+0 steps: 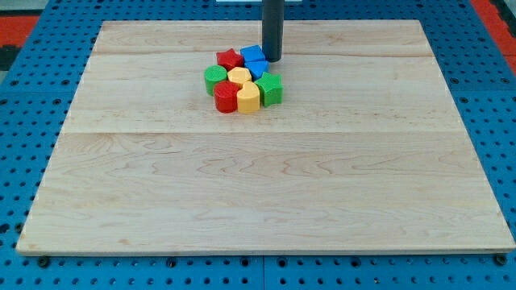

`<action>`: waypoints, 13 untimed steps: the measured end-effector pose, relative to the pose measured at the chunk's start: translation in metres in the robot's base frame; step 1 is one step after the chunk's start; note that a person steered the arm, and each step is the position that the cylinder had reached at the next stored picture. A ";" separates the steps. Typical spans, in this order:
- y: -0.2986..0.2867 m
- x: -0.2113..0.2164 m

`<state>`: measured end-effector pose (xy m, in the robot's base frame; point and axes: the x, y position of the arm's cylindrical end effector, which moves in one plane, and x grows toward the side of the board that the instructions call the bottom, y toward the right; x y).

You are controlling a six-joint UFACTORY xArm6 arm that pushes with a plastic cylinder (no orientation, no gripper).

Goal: Push the cube towards the top center

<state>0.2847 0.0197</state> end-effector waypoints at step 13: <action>-0.094 0.062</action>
<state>0.3463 -0.0739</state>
